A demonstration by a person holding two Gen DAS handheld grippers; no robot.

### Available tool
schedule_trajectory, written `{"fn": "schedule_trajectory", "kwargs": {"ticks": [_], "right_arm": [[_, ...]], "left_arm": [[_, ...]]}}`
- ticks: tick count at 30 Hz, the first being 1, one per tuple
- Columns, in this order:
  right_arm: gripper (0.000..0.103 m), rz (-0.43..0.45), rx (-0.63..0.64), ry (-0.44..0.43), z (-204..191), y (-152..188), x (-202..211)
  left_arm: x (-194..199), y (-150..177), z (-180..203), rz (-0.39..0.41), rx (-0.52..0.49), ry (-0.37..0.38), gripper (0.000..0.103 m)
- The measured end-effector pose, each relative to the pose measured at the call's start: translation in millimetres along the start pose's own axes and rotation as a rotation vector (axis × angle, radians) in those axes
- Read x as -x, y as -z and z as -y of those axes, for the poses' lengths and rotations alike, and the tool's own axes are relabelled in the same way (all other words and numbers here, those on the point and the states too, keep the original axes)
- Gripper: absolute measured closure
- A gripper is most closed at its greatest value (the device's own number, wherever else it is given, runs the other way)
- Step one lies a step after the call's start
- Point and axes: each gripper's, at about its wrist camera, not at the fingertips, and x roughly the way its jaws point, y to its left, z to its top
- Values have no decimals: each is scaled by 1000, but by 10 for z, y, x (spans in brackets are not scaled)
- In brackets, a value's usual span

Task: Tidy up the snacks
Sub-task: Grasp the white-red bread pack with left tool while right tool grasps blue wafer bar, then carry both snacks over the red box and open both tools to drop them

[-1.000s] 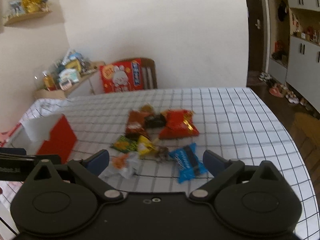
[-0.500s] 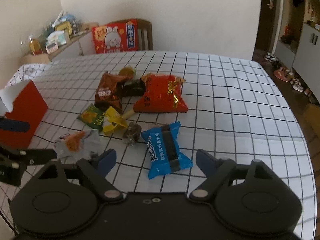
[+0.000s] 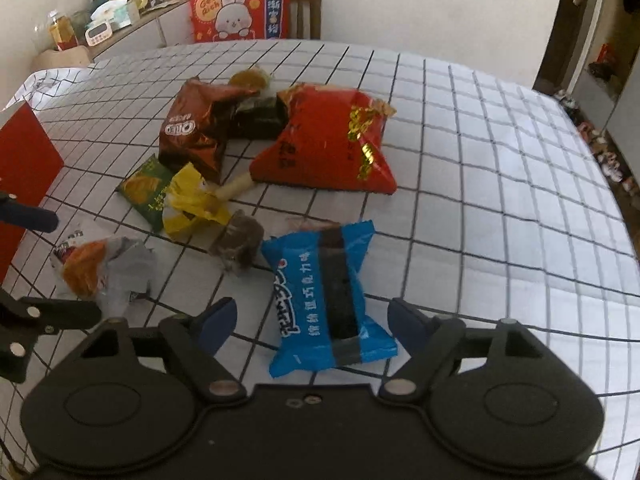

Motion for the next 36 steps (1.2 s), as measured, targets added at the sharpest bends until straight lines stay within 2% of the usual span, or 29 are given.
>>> {"fn": "schedule_trajectory", "kwargs": {"ticks": [3, 4, 6, 7, 8, 10, 12, 14, 20, 28, 36], "right_arm": [[27, -4, 22, 25, -18, -14, -63], [28, -4, 18, 26, -13, -15, -71], [33, 4, 5, 27, -1, -20, -55], [37, 8, -2, 23, 6, -17, -41], [40, 10, -6, 23, 9, -15, -34], [51, 15, -5, 38, 7, -16, -34], [56, 21, -12, 44, 14, -3, -13], [59, 24, -32, 36, 31, 15, 16], [65, 51, -63, 25, 3, 81, 177], [66, 92, -51, -29, -147, 149, 619], [66, 128, -16, -89, -412, 113, 1012]], "left_arm": [[-45, -16, 26, -10, -30, -4, 5], [-44, -23, 25, -10, -30, 1, 9], [-34, -37, 13, -5, -22, 17, 16], [-30, -41, 14, -4, -20, 22, 25], [-31, -46, 20, -6, -17, 25, 28], [-18, -50, 28, -1, -10, 22, 34], [1, -51, 26, 6, 4, 22, 42], [33, -54, 12, 16, 26, 24, 55], [117, -20, -9, 42, 81, 16, 64], [425, 113, -96, 80, 222, 14, 65], [980, 323, -195, 138, 358, 2, 65]]}}
